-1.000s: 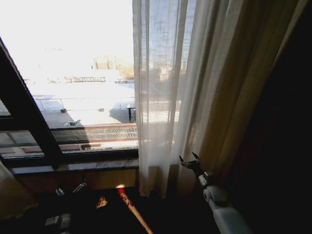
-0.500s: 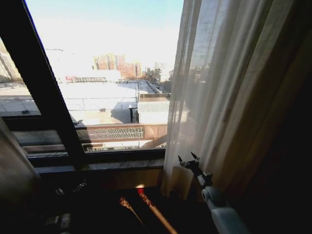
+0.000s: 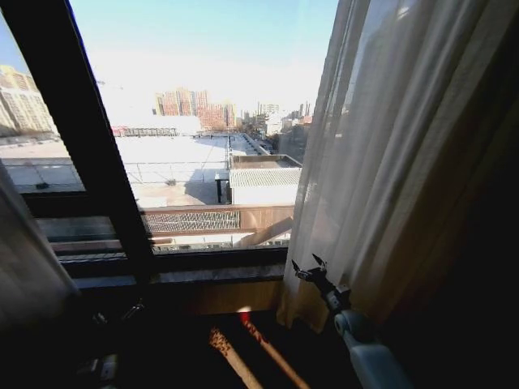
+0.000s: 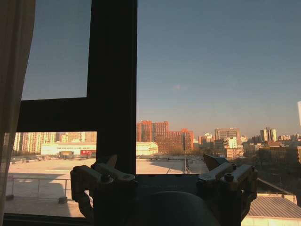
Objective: Open the curtains by pulling them apart, changing their state from closed to fully open.
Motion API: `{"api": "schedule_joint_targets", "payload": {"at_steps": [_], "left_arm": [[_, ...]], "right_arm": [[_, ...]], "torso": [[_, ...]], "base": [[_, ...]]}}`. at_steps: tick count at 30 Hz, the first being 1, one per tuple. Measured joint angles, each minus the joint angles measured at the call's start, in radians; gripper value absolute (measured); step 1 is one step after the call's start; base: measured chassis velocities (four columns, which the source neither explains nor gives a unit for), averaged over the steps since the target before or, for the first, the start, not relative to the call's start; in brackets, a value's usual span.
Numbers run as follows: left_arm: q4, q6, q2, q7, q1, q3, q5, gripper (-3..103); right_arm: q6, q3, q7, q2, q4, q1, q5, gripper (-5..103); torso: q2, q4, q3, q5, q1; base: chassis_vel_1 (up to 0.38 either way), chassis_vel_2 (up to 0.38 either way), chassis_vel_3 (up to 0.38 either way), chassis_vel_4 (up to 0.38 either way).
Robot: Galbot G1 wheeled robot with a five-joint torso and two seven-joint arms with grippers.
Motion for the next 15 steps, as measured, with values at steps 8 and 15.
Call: {"api": "schedule_joint_targets", "payload": {"at_steps": [8,15], "left_arm": [[0.0,0.0,0.0,0.0,0.0,0.0,0.0,100],[0.0,0.0,0.0,0.0,0.0,-0.001,0.0,100]], "right_arm": [[0.012,-0.016,0.057,0.006,-0.014,0.018,-0.004,100],[0.003,-0.044,0.165,0.015,-0.034,0.051,-0.033,100]], "torso": [[0.0,0.0003,0.0,-0.0006,0.0],[0.0,0.0002,0.0,-0.0001,0.001]], "base": [[-0.077,0.101,0.075,-0.099],[-0.101,0.091,0.097,-0.094]]}}
